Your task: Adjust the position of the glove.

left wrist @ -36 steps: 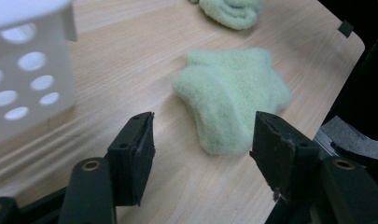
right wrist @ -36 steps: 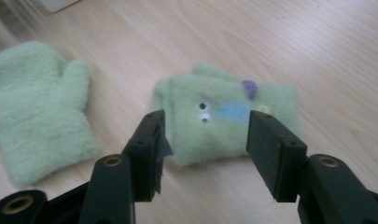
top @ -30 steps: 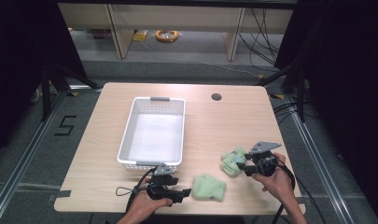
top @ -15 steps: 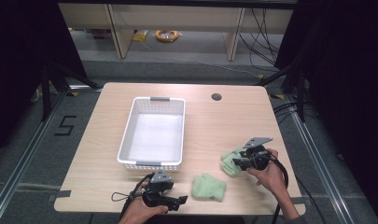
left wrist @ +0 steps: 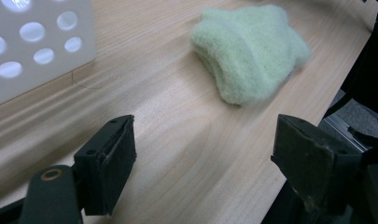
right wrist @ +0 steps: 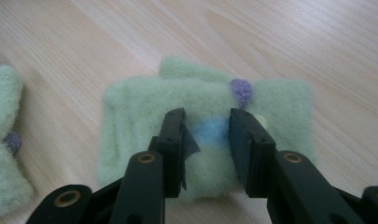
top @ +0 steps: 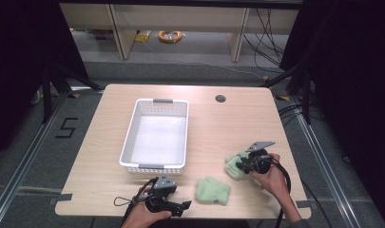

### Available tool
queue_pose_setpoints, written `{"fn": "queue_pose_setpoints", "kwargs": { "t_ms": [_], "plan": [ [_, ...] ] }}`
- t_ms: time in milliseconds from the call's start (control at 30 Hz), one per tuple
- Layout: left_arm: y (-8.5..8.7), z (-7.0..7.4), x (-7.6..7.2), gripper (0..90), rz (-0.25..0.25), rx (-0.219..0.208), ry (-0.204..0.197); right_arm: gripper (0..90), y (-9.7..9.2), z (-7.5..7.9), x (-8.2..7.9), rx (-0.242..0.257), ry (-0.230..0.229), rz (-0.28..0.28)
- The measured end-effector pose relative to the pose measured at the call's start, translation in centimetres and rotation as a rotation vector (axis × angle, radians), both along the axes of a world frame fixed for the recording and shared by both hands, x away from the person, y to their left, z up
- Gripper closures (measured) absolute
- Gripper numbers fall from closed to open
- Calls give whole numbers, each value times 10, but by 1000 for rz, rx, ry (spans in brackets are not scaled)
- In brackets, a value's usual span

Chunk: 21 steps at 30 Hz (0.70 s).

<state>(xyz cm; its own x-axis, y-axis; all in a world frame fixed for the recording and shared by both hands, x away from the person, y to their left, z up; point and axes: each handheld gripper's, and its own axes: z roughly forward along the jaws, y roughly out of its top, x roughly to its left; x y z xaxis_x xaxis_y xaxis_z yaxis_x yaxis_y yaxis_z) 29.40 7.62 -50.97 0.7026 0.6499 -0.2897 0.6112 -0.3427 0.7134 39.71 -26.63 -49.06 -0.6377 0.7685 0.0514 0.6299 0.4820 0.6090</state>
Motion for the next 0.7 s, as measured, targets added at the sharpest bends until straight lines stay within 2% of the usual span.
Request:
{"fn": "queue_pose_setpoints", "kwargs": {
  "t_ms": [33,100,133,167,200,233,267,300,400,433,467,500,567,600,633,667,700],
  "plan": [
    [-1,-1,0,206,2,-8,0,694,-1,-2,1,-11,-20,9],
    [1,0,1,208,-24,27,-2,718,-1,-3,0,-17,-19,3],
    [-1,-1,0,208,-4,11,1,718,-1,-3,0,-17,-19,3],
    [0,0,1,209,-21,19,-3,734,-1,-1,0,-16,-3,-2],
    [-1,0,1,209,-7,8,-1,756,0,-2,-1,-11,-3,-1],
    [0,0,1,209,-11,9,-5,774,0,-3,0,-24,-22,2],
    [-1,0,1,209,0,-4,-8,797,1,-3,-1,-23,-22,2],
    [-1,-1,1,209,7,-7,6,814,1,-2,-1,-29,-9,3],
    [-1,-1,1,212,1,-1,-8,840,1,-2,-2,-31,-17,7],
    [1,-1,2,213,-23,23,-3,849,2,-3,-2,-27,-34,5],
    [0,-1,2,215,-22,26,0,856,1,0,-2,-38,-17,13],
    [0,-1,2,216,-22,23,2,862,1,0,-3,-30,-25,1],
    [0,-1,1,217,-27,21,4,872,1,3,-5,18,-51,-12],
    [0,-1,1,217,-25,24,1,872,1,3,-5,18,-51,-12],
    [0,-1,1,217,-14,8,0,873,0,3,-5,11,-81,-10],
    [-1,-1,1,217,-8,1,2,873,-1,9,-7,3,-63,6],
    [1,-1,2,218,-10,14,-1,873,-1,11,-8,17,-70,0]
  ]
}}
